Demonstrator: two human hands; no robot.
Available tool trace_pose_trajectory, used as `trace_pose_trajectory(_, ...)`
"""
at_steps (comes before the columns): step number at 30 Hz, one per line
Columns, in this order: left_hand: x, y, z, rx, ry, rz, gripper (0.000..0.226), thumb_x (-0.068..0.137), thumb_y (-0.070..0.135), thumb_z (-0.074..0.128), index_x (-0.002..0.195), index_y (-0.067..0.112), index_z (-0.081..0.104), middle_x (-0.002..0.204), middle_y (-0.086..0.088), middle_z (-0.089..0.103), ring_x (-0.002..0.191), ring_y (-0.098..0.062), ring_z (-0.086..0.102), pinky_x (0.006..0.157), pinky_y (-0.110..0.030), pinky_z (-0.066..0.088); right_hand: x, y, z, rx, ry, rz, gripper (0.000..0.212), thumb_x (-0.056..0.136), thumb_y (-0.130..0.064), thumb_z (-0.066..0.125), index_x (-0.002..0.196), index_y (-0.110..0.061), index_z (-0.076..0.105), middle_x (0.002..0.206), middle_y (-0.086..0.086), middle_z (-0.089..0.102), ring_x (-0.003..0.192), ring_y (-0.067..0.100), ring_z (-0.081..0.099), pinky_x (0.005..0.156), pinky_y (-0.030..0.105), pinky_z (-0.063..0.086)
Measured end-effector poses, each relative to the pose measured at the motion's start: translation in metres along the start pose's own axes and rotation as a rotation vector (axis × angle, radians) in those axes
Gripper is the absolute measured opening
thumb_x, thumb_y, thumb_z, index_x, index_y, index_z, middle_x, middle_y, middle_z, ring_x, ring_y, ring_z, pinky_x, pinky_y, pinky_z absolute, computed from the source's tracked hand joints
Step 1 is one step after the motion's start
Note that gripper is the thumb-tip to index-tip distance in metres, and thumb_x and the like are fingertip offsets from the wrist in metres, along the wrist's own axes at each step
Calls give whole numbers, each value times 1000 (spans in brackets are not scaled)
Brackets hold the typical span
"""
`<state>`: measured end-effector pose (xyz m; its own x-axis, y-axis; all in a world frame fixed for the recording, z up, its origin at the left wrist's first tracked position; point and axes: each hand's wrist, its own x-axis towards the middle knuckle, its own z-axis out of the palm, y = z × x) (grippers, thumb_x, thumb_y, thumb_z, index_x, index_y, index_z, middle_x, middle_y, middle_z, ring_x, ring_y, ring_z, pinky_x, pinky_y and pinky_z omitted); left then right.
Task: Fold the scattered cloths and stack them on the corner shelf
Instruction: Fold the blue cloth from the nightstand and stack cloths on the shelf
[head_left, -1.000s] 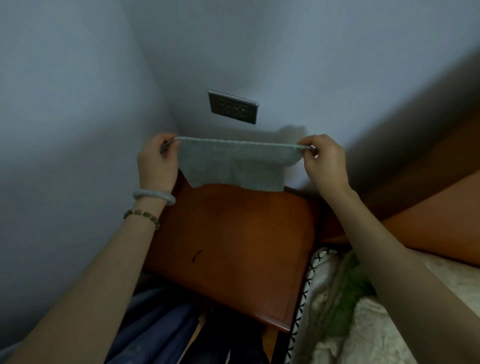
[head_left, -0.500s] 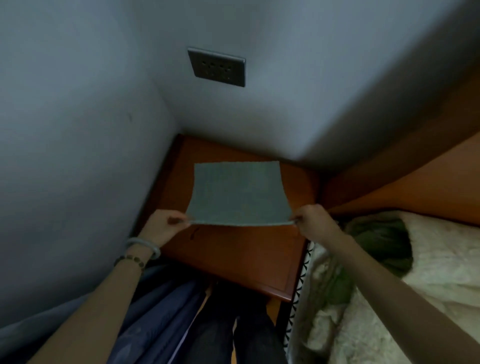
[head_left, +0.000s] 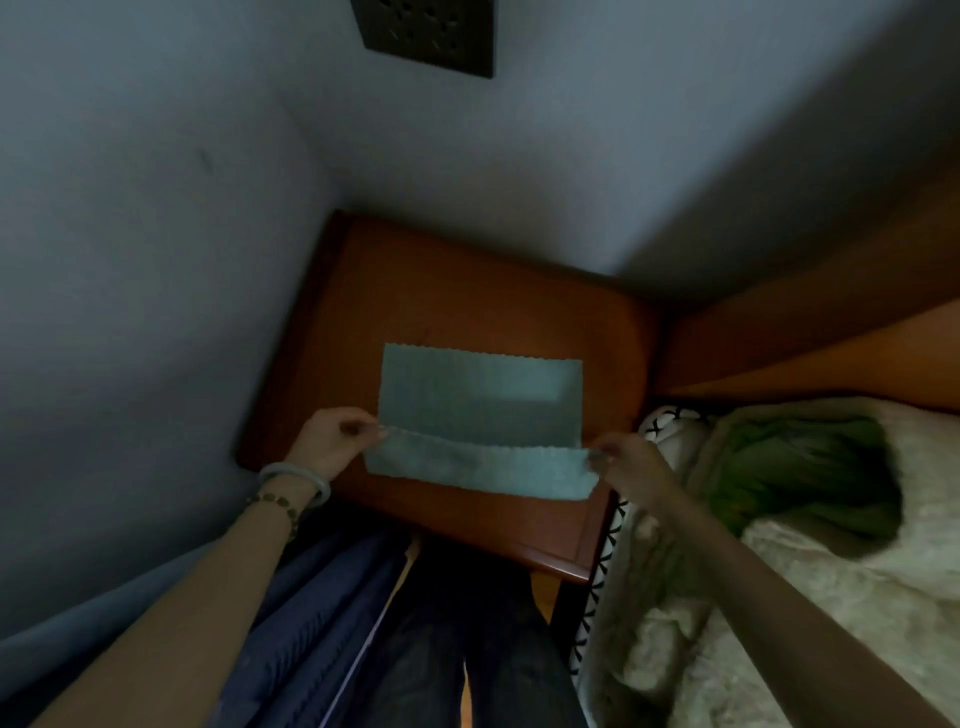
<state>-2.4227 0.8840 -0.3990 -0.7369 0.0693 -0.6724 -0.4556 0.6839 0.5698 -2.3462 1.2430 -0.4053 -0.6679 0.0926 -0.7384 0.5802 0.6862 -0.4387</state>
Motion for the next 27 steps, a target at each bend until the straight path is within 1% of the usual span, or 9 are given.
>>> trace_pose_trajectory(4, 30, 25, 1, -77, 140, 72, 10, 84, 22, 70, 92, 17, 69, 90, 8, 63, 87, -8, 58, 71, -15, 42, 22, -16, -10, 428, 217, 35, 10, 93, -15, 56, 85, -15, 62, 73, -2, 59, 66, 9, 54, 58, 20, 41)
trace_pose_trajectory(9, 61, 33, 6, -91, 224, 76, 10, 87, 22, 66, 96, 17, 64, 96, 2, 61, 95, -15, 56, 83, -28, 44, 53, -29, -11, 430, 371, 47, 29, 94, -23, 56, 65, -23, 48, 58, -2, 46, 55, 12, 43, 53, 28, 33)
trace_pose_trajectory(14, 84, 28, 8, -76, 283, 35, 19, 87, 21, 67, 103, 11, 64, 105, -6, 62, 99, -21, 58, 80, -28, 42, 79, -35, -11, 354, 415, -33, 14, 94, -23, 56, 85, -13, 58, 63, -4, 49, 55, 8, 44, 52, 26, 34)
trace_pose_trajectory(17, 87, 28, 12, -90, 367, 21, 48, 89, 31, 64, 130, 11, 48, 123, -8, 54, 110, -21, 53, 91, -31, 43, 89, -34, -5, 196, 452, -48, 26, 92, -25, 59, 113, -9, 57, 96, 6, 58, 82, 16, 55, 68, 29, 45)
trace_pose_trajectory(20, 81, 25, 25, 242, 427, 231, 55, 93, 32, 55, 140, 9, 36, 142, -12, 41, 129, -27, 39, 109, -41, 33, 88, -30, 11, -379, 562, -265, 42, 86, -21, 62, 124, -6, 52, 120, 21, 53, 108, 37, 52, 87, 47, 46)
trace_pose_trajectory(22, 78, 21, 40, 546, 318, 440, 57, 95, 35, 50, 144, 11, 33, 149, -14, 34, 136, -32, 32, 113, -45, 25, 86, -28, 33, -630, 522, -542, 46, 89, -27, 56, 131, -7, 50, 133, 25, 49, 121, 43, 47, 97, 56, 40)
trace_pose_trajectory(23, 76, 19, 50, 690, 251, 529, 58, 96, 41, 44, 145, 13, 32, 152, -14, 30, 139, -33, 29, 113, -47, 22, 86, -26, 43, -672, 471, -602, 50, 93, -33, 48, 138, -11, 46, 141, 24, 42, 129, 42, 39, 103, 58, 34)
trace_pose_trajectory(25, 77, 10, 72, 910, 137, 625, 63, 96, 56, 25, 147, 19, 29, 154, -14, 25, 141, -35, 25, 112, -52, 18, 89, -19, 58, -695, 363, -543, 58, 97, -46, 31, 149, -20, 28, 153, 20, 25, 141, 38, 22, 111, 57, 19)
trace_pose_trajectory(27, 81, -2, 88, 1005, 80, 611, 68, 93, 63, 13, 150, 26, 19, 156, -12, 18, 142, -35, 21, 114, -55, 14, 92, -10, 66, -693, 295, -461, 60, 98, -53, 19, 152, -27, 11, 158, 15, 10, 145, 34, 9, 114, 57, 10)
